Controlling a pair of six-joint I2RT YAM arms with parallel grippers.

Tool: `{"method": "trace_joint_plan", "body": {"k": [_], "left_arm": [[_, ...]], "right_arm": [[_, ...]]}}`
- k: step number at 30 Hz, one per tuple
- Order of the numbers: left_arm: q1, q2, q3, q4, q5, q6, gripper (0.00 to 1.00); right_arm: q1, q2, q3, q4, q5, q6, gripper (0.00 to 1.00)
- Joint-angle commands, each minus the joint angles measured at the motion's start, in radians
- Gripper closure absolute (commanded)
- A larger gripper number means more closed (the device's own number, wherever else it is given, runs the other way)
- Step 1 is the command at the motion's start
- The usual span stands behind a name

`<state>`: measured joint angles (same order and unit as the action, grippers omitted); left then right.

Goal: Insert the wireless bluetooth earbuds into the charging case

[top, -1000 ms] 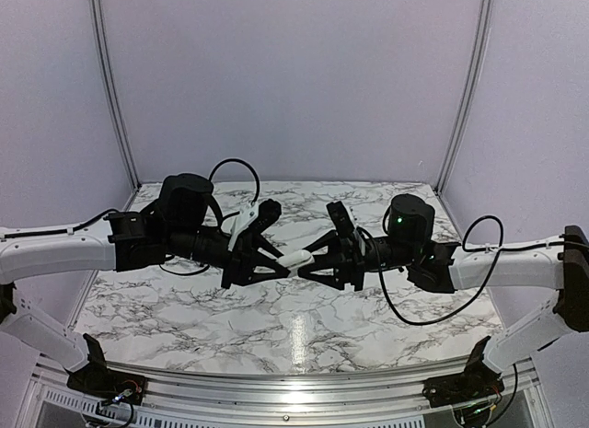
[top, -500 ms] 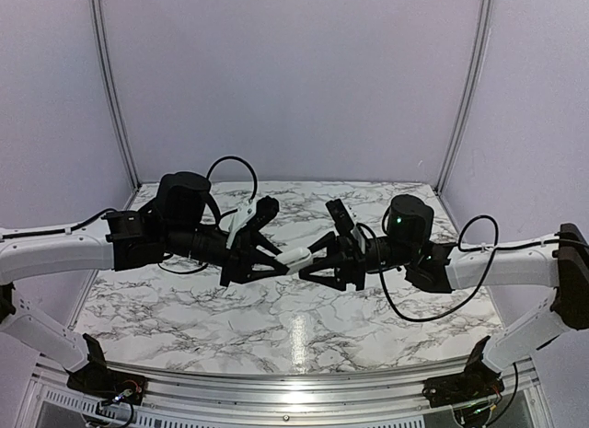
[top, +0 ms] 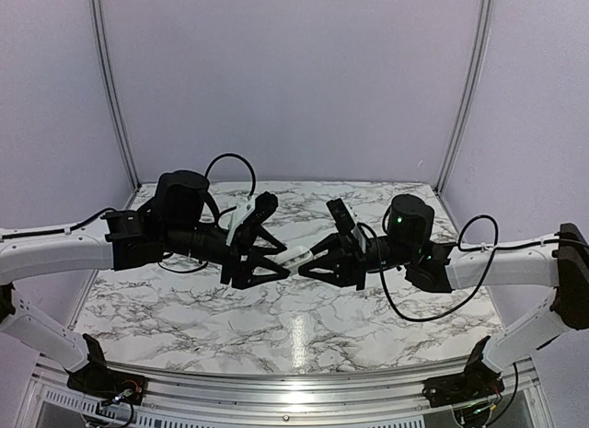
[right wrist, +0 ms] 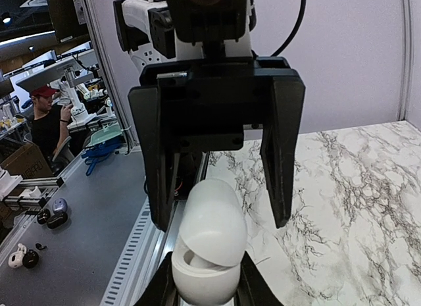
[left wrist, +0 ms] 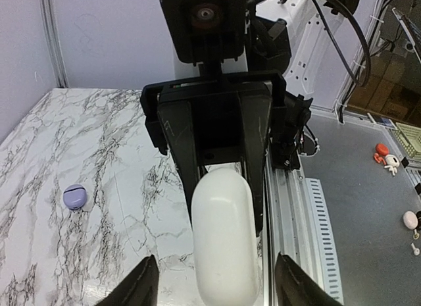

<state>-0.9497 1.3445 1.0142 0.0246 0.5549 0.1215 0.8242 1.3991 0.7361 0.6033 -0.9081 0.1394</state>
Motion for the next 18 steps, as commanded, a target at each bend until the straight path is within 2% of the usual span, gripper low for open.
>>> {"method": "trace_joint_plan", "body": {"k": [1, 6, 18], "left_arm": [[0.005, -0.043, 0.004, 0.027, 0.000, -0.008, 0.35], [0.011, -0.050, 0.006, 0.034, 0.009, -0.023, 0.34], [0.039, -0.030, 0.015, 0.028, -0.060, -0.031, 0.40]], "right_arm": [[-0.005, -0.016, 0.011, -0.023, -0.008, -0.028, 0.95], [-0.002, -0.017, 0.015, -0.051, -0.004, -0.058, 1.00], [0.008, -0.031, 0.020, -0.072, -0.017, -0.081, 1.00]]}}
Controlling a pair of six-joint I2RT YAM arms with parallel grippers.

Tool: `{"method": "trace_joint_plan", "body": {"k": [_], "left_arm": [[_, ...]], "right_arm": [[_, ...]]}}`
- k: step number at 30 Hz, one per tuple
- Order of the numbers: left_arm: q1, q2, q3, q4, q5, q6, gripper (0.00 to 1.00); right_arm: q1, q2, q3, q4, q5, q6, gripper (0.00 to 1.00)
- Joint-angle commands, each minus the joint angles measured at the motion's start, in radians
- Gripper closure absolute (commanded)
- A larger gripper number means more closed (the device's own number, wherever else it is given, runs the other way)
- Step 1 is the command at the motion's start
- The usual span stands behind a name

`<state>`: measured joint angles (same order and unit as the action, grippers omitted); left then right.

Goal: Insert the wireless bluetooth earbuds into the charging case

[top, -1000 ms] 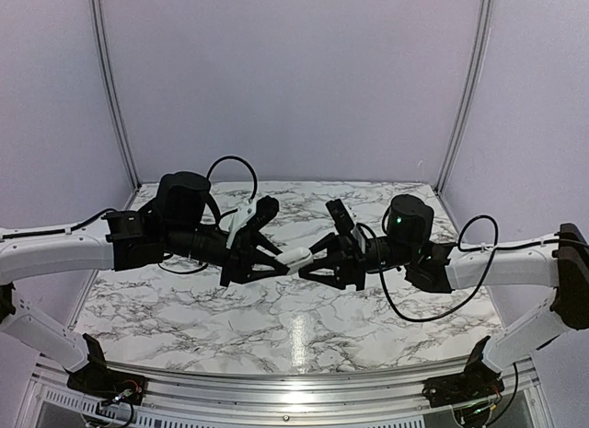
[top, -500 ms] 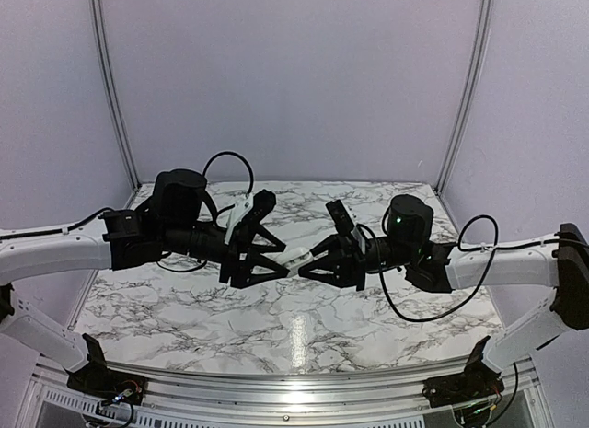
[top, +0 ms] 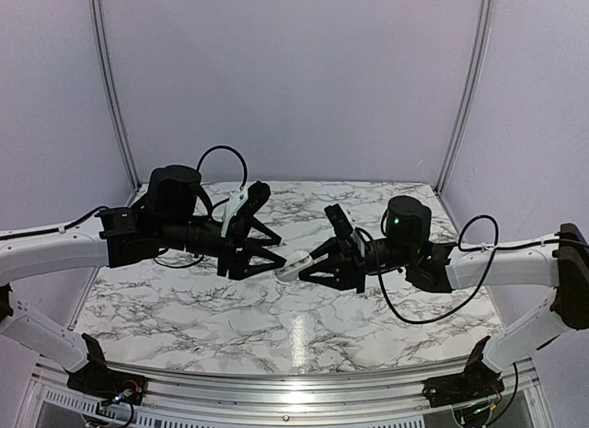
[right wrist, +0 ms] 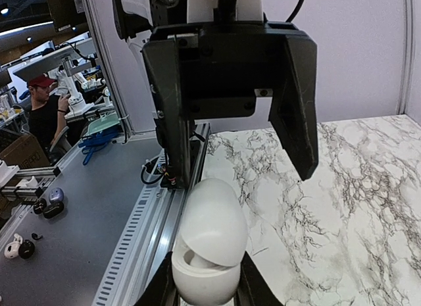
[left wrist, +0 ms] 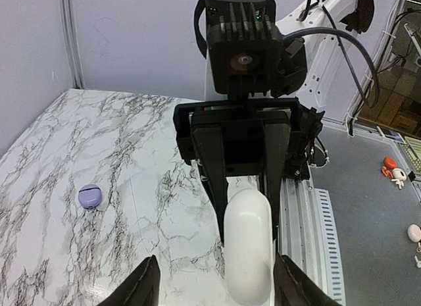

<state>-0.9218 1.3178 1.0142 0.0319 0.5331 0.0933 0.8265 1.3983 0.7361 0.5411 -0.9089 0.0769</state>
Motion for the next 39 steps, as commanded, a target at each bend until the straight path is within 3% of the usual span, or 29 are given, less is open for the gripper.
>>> {"method": "trace_joint_plan", "body": {"k": [1, 8, 25, 39], "left_arm": [[0.013, -0.003, 0.016, 0.019, -0.044, -0.002, 0.40], [0.010, -0.008, 0.016, 0.021, 0.042, 0.033, 0.36], [-0.011, 0.078, 0.101, -0.093, -0.107, 0.050, 0.37], [0.028, 0.059, 0.070, -0.083, -0.021, 0.020, 0.37]], "right_arm": [[0.006, -0.031, 0.022, -0.011, -0.016, -0.020, 1.00], [0.007, -0.008, 0.045, -0.060, 0.022, -0.027, 1.00], [0.025, 0.012, 0.081, -0.114, 0.036, -0.056, 1.00], [0.026, -0.004, 0.054, -0.090, 0.005, -0.063, 1.00]]}}
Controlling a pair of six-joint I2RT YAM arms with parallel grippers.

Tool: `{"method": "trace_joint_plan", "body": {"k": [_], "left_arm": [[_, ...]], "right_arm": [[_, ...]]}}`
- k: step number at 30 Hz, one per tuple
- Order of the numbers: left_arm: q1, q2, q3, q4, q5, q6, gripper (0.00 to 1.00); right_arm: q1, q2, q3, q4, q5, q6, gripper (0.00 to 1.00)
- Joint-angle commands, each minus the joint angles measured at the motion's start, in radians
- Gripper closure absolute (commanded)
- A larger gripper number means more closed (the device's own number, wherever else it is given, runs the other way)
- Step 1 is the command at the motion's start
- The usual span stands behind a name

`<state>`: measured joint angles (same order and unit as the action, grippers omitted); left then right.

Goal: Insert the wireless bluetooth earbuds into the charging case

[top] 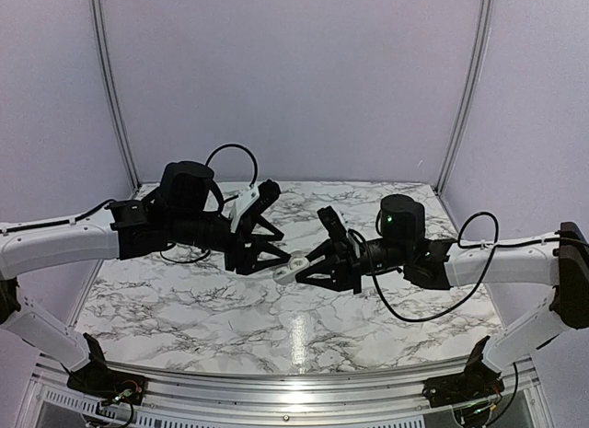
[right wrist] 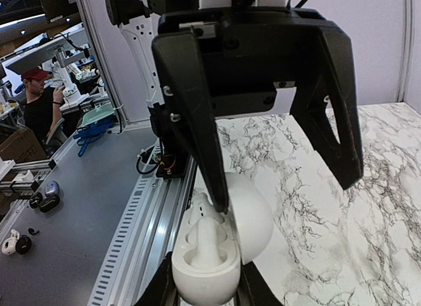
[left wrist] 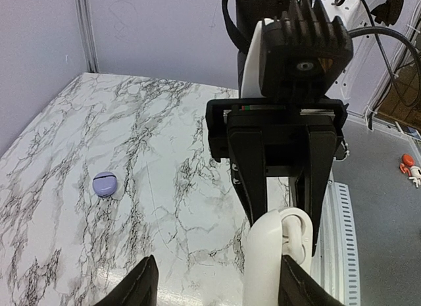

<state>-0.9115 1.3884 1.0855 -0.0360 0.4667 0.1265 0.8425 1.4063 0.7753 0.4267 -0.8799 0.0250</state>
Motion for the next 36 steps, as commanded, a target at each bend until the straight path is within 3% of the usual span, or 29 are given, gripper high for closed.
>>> {"method": "trace_joint_plan", "body": {"k": [1, 4, 8, 12, 18, 23, 31, 36], "left_arm": [[0.021, -0.019, -0.009, -0.007, 0.063, -0.016, 0.37], [0.034, -0.034, -0.035, 0.026, 0.102, -0.030, 0.36], [0.050, -0.025, -0.040, 0.024, 0.086, -0.042, 0.44], [0.051, -0.023, -0.040, 0.020, 0.079, -0.036, 0.46], [0.057, -0.092, -0.054, 0.016, 0.048, -0.006, 0.36], [0.084, -0.184, -0.080, -0.028, 0.002, 0.045, 0.35], [0.022, -0.191, -0.098, -0.066, 0.030, 0.130, 0.61], [-0.014, -0.133, -0.064, -0.079, 0.019, 0.129, 0.67]], "right_arm": [[0.010, -0.012, 0.014, 0.025, -0.023, -0.011, 1.00], [0.010, -0.015, 0.013, 0.028, -0.022, -0.011, 1.00], [0.010, -0.028, 0.003, 0.045, -0.028, -0.011, 1.00], [0.009, -0.024, -0.002, 0.064, -0.033, 0.010, 1.00], [-0.013, 0.006, -0.002, 0.074, -0.002, 0.061, 1.00], [-0.040, 0.015, -0.001, 0.062, 0.032, 0.091, 1.00], [-0.043, 0.028, 0.013, 0.045, 0.066, 0.085, 1.00], [-0.039, 0.025, 0.014, 0.044, 0.067, 0.072, 1.00]]}}
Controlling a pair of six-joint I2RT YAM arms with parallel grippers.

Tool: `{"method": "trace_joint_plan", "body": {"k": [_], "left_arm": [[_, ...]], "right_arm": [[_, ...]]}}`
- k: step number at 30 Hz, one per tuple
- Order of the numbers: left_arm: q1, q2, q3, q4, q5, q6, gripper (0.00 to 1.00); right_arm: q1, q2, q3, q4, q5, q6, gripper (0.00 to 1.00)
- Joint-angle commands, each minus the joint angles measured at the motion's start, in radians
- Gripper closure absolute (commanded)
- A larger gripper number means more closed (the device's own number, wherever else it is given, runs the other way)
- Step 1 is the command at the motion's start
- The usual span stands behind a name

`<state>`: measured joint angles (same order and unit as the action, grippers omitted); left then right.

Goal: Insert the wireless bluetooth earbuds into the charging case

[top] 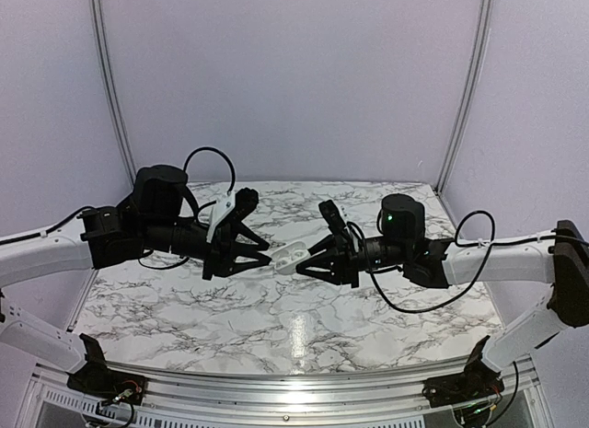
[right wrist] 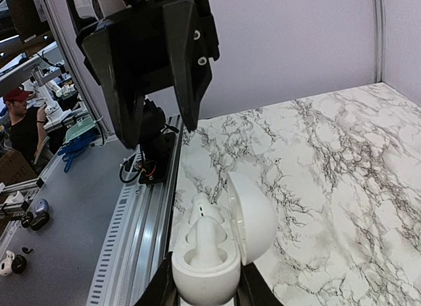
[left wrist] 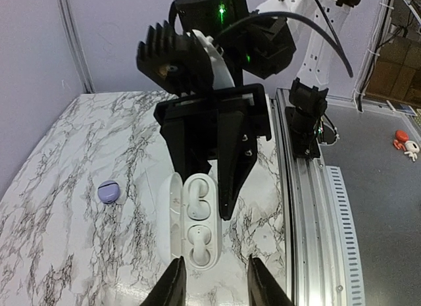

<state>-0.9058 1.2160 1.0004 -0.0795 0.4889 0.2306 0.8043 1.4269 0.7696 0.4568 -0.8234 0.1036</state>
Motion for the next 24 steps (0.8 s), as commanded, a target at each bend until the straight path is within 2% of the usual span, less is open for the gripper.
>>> {"method": "trace_joint_plan", "body": {"k": [1, 24], "left_arm": [[-0.023, 0.050, 0.025, -0.036, -0.009, 0.023, 0.68], [-0.032, 0.140, 0.065, 0.007, -0.016, -0.004, 0.82]], "right_arm": [[0.000, 0.003, 0.020, 0.017, 0.008, -0.007, 1.00], [0.019, -0.003, 0.027, 0.015, -0.011, -0.027, 1.00]]}}
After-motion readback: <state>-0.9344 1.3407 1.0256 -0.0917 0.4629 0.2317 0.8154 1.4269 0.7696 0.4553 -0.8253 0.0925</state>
